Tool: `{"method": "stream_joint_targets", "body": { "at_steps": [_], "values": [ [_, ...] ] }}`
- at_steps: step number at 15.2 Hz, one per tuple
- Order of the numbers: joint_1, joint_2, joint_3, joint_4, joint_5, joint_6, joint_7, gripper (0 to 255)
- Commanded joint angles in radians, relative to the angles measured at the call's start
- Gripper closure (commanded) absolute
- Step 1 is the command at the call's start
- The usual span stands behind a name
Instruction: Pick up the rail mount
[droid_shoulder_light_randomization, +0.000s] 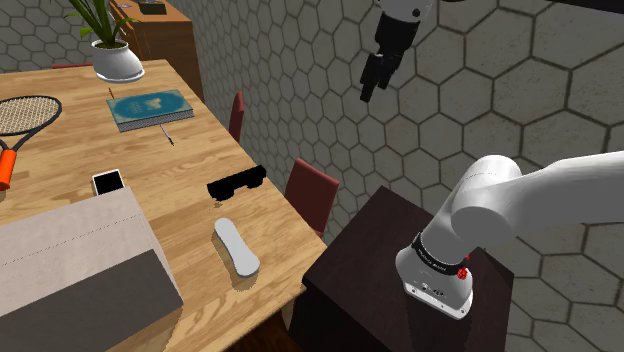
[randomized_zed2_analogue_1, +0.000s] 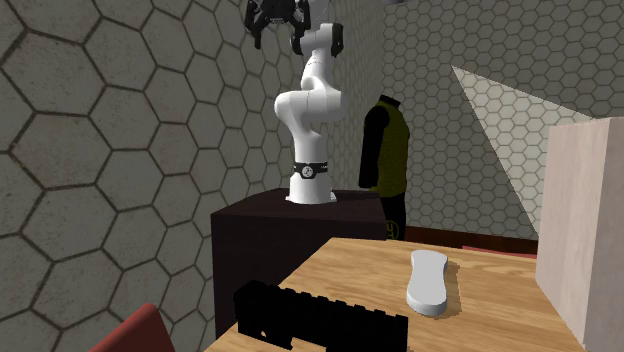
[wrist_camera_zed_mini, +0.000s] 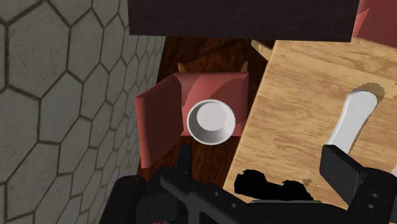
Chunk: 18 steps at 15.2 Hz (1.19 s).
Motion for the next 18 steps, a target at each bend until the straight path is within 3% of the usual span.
{"method": "stream_joint_targets", "body": {
  "at_steps": [1,9,18],
  "values": [
    [0.0,0.0,0.0,0.0,0.0,0.0,0.0,0],
    [0.057,0.239,-0.053,-0.023,-0.028,0.26,-0.184,0],
    [0.118,0.56,-0.084,0.049,-0.022,0.506,-0.388,0]
  ]
}}
